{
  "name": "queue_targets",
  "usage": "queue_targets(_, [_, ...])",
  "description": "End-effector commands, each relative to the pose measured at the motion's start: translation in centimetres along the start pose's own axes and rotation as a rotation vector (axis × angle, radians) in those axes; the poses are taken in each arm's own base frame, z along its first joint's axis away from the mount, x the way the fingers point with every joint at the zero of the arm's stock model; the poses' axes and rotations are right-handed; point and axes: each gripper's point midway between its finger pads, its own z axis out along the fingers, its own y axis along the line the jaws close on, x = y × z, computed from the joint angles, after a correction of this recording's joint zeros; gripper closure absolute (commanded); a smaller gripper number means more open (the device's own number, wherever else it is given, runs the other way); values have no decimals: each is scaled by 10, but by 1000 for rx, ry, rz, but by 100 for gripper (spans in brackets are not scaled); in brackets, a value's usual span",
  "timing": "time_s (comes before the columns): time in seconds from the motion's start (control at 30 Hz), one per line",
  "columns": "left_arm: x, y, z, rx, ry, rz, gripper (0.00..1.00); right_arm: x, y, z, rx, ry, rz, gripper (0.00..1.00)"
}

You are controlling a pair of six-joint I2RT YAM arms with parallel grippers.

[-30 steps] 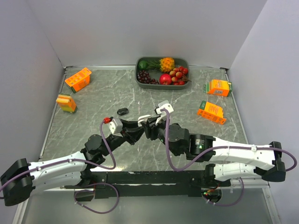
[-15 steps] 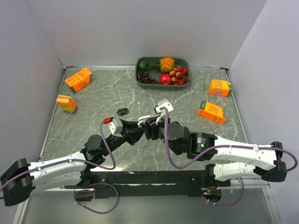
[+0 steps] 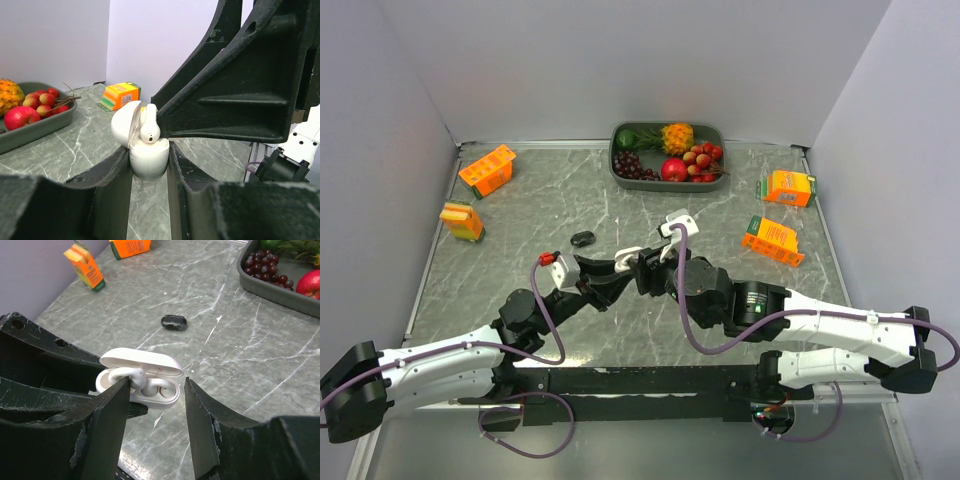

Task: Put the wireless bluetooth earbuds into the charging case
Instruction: Place the earbud in the charging case.

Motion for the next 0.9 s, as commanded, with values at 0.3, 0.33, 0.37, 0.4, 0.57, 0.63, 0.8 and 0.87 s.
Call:
queue_targets(0.3, [-31,-12,3,49,-114,-20,99,-14,10,-4,-54,10,-14,45])
queue_targets(0.33, [-31,-11,4,49,-114,-18,99,-13,11,-4,-55,16,-18,45])
queue_targets(0.37, [-30,-12,3,51,-110,-17,99,-13,12,-3,-58,21,-22,45])
queue_targets(0.4, [-30,-12,3,52,-112,-17,99,-12,14,-3,-66,25,-23,45])
queue_targets(0.57, [-31,-12,3,51,-117,-16,99,-8,14,-5,-74,58,-40,44])
queue_targets(0.63, [-31,-12,4,50,-118,-16,99,-7,14,-6,-74,67,-45,44])
queue_targets(0.8, [-32,-12,4,49,-122,-16,99,-2,12,-8,-73,95,-61,43])
queue_targets(0.87, [-32,-12,4,48,-119,-16,99,-2,12,-10,-77,105,-66,42])
